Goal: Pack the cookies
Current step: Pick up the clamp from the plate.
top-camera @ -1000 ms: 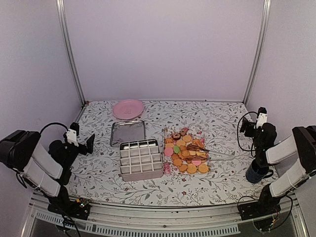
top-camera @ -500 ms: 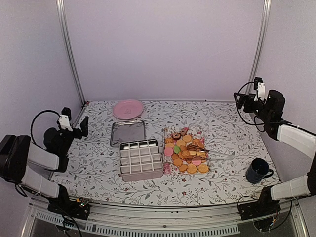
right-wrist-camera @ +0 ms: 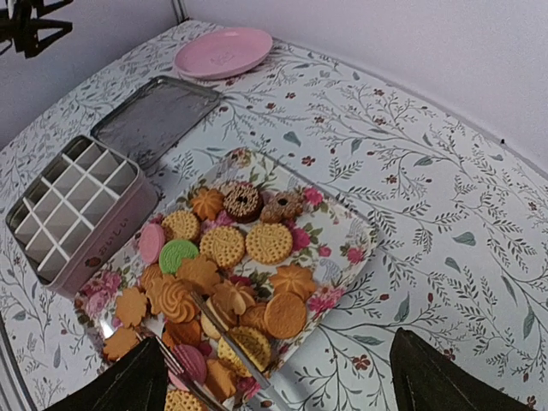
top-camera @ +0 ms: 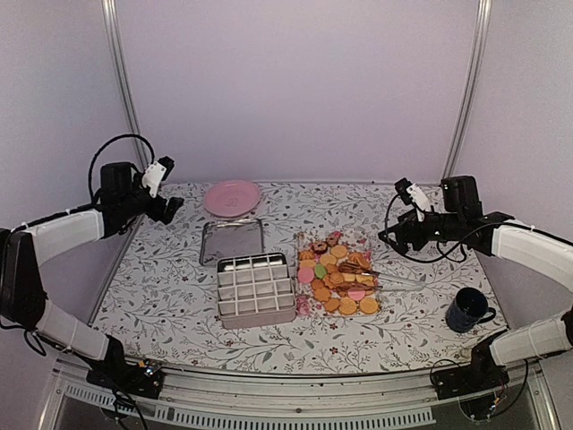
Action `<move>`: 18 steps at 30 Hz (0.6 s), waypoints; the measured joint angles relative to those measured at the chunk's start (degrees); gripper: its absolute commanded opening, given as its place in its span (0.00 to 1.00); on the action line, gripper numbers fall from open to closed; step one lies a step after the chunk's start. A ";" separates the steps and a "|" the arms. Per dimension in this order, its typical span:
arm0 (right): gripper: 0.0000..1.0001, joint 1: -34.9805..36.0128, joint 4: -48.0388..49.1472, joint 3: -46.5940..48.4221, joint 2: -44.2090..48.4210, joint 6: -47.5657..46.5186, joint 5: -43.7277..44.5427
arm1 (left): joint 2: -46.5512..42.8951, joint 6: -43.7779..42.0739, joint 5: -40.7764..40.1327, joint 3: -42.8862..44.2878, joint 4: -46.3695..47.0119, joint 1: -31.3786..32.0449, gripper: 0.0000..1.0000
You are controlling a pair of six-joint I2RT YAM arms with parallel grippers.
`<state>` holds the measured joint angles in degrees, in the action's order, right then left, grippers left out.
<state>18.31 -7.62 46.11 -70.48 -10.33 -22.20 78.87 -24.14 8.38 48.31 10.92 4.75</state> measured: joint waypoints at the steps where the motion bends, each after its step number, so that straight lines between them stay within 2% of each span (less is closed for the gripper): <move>1: 0.90 0.94 -2.47 0.35 -0.02 -1.33 0.00 | 0.00 -1.11 0.72 1.60 -4.68 0.00 0.99; 5: 0.79 2.69 -10.56 2.19 -0.76 -5.84 0.11 | 0.28 -2.43 5.57 7.74 -19.28 0.15 0.99; 8: 0.68 3.10 -13.60 2.60 -1.33 -8.31 1.68 | 0.31 -2.21 9.31 9.86 -25.38 1.07 0.99; 13: 0.62 3.89 -15.56 2.58 -1.86 -10.84 5.38 | -0.46 -1.99 13.97 6.54 -29.75 4.92 0.99; 18: 0.54 5.35 -15.37 2.58 -6.80 -12.00 7.37 | -1.38 -0.92 17.03 4.33 -30.56 7.56 1.00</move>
<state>23.66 -22.98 48.69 -77.28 -22.33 -14.83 77.49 -25.06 25.41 52.64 -19.64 12.32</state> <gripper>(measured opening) 0.589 0.994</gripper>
